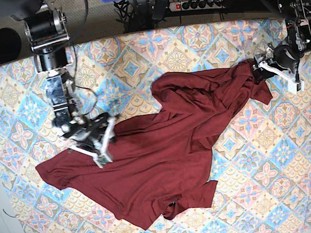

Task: Layout the t-shirt on the table in an organized manner, then fold the t-shirt properly
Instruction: 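Grasp the shirt with the left gripper and pull it away from the right gripper, then lift the shirt with both grippers and shake it out over the table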

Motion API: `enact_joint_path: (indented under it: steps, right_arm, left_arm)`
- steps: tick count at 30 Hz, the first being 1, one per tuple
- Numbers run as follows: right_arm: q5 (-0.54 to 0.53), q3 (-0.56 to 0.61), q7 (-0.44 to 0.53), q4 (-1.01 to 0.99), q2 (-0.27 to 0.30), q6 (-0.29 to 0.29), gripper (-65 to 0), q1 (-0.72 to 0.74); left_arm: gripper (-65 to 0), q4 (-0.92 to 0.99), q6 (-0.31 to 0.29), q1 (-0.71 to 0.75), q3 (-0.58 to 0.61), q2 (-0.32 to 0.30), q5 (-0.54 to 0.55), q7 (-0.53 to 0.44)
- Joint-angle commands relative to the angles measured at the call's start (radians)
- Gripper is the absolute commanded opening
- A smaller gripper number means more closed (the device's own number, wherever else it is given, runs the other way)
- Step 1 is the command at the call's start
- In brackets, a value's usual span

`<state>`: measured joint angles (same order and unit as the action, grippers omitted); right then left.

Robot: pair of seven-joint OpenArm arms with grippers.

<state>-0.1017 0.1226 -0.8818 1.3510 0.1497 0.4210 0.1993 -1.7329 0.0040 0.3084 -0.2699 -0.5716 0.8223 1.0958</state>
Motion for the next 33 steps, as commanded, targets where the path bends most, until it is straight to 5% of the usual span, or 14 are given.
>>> enact_joint_path:
  steps: [1,10,16,23,28,33]
  right_arm:
    - [0.000,-0.039,0.031,0.002,-0.002,0.003,-48.4,0.022]
    - [0.052,-0.196,0.042,-0.207,-0.037,0.000,-48.4,0.168]
    - [0.052,-0.183,0.118,-0.400,-0.043,0.000,-48.4,0.263]
    - [0.050,0.101,0.160,-0.493,-0.074,0.000,-48.4,0.345]
    - [0.049,0.309,0.160,-0.491,-0.147,0.000,-48.4,0.342]
    - [0.049,0.346,0.152,-0.410,-0.154,-0.001,-48.6,0.337]
  left_arm:
    - [-28.7,-0.017,0.000,-0.004,-0.007,-0.040,0.010,-0.012]
    - [-29.5,-0.132,0.000,-0.047,-0.019,-0.064,0.012,-0.019]
    - [-29.5,-0.135,0.000,-0.137,-0.047,0.035,0.007,-0.010]
    - [-29.5,-0.131,0.000,-0.209,-0.039,0.084,0.002,-0.010]
    - [-29.2,-0.020,0.000,-0.308,0.002,0.109,0.002,-0.010]
    - [-28.8,0.146,0.000,-0.467,0.116,0.121,0.002,-0.019]
